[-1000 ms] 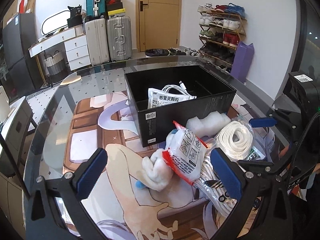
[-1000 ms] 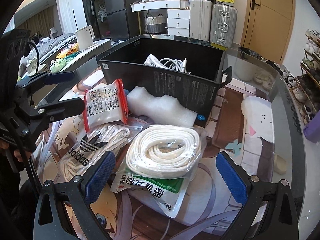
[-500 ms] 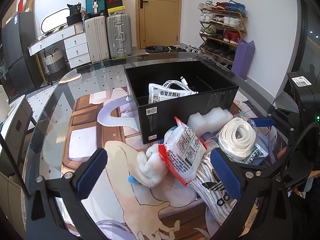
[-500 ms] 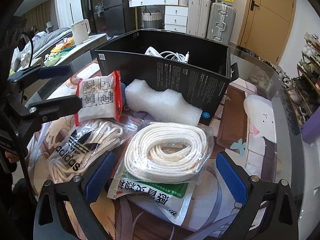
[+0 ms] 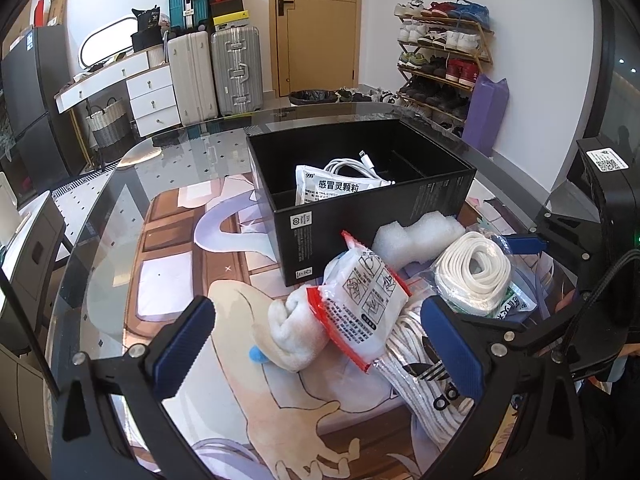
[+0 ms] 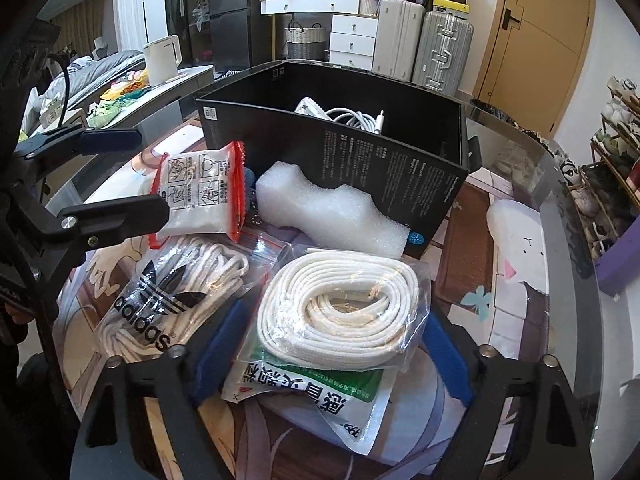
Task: Organize soft objects
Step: 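Close the right tool on the bagged white rope coil, then grasp the red-and-white packet with the left tool while the right tool lifts the rope coil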
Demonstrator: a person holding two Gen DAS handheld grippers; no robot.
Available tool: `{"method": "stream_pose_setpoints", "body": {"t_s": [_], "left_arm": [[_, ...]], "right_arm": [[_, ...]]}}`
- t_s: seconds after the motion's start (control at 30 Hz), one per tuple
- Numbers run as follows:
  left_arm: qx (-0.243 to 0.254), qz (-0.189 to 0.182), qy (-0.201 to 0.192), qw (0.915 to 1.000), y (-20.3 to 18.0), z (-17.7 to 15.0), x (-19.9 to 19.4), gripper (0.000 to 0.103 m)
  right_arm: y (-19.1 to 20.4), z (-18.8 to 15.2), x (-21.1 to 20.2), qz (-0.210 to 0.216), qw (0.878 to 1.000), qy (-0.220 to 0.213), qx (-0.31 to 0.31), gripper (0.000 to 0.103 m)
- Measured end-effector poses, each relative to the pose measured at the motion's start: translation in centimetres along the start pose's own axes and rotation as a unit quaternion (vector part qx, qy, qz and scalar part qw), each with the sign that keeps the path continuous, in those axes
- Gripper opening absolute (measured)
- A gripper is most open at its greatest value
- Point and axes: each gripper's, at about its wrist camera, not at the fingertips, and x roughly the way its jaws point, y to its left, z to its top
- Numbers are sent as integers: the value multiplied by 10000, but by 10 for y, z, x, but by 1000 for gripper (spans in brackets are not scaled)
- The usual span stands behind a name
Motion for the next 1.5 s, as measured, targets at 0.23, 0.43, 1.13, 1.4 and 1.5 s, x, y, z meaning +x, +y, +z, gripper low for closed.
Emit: {"method": "stream_pose_setpoints", "body": {"t_s": [0.23, 0.43, 1.13, 1.4, 1.5], "left_arm": [[4, -5, 1, 10000, -1, 0, -1, 103], [13, -4, -1, 10000, -2, 1, -1, 103], [77, 151, 140, 9998, -8, -4, 9, 103], [217, 407, 151, 9988, -14, -7, 15, 102], [249, 392, 171, 9988, -15, -9, 17, 96]], "right_arm": [[1, -2, -6, 68, 9999, -63, -77, 69], [-1, -5, -14, 142, 9997, -138, -136, 63], [-12, -1, -52, 394, 9974, -595, -45, 62], [-12, -1, -53, 430, 9974, -583, -50, 62], [-11, -2, -54, 441, 9973, -580, -58, 62]]}}
